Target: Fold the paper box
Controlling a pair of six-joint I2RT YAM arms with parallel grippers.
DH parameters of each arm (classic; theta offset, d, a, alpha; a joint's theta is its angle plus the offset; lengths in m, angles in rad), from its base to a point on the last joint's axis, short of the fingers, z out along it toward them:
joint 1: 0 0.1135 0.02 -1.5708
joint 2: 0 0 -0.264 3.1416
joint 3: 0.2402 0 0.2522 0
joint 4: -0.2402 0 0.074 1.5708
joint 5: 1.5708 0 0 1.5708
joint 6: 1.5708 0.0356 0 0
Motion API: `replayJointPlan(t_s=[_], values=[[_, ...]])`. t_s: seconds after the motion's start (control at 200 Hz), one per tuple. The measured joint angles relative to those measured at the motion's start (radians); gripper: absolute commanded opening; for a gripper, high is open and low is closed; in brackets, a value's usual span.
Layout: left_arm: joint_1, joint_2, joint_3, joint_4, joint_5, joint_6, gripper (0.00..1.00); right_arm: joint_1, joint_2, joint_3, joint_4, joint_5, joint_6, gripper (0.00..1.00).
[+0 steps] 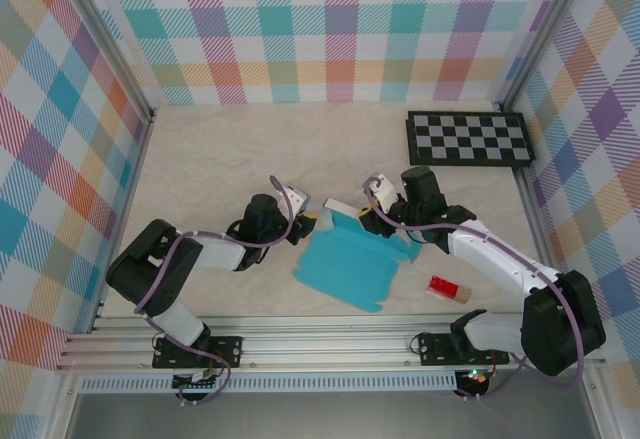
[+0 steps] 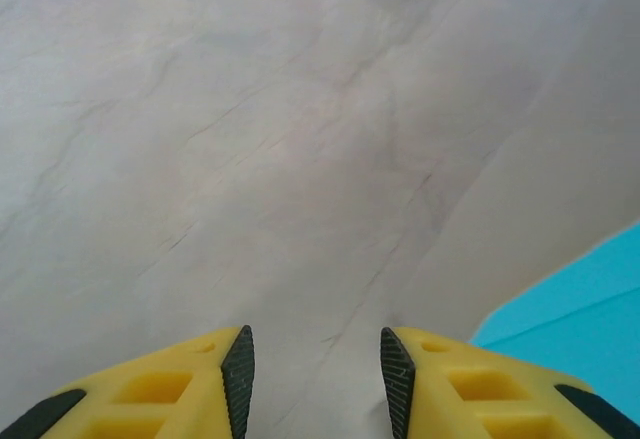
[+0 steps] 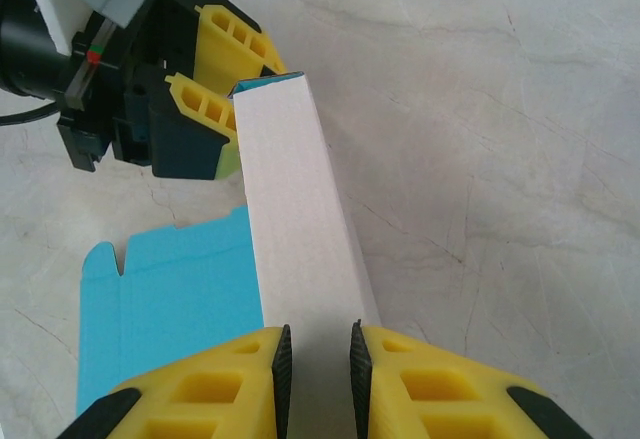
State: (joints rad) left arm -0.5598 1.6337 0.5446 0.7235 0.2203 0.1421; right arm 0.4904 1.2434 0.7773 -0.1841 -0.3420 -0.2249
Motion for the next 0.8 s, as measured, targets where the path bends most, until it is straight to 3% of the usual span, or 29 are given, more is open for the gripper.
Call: replayJointPlan(t_s=[0.2,0.53,0.8], values=[[-0.014,0.078,0.006,0.124,0.059,-0.072,0.45,-0.004,0.000,0.000,-0.004,0.000,0.000,0.25],[-0.079,0.132,0.023,0.147,0.048,-0.101,0.46,-0.005,0.000,0.000,-0.016,-0.005,0.000,0.25],[-0.080,0.134,-0.007,0.141,0.057,-0.090,0.45,-0.005,0.000,0.000,-0.016,-0.012,0.000,0.24]])
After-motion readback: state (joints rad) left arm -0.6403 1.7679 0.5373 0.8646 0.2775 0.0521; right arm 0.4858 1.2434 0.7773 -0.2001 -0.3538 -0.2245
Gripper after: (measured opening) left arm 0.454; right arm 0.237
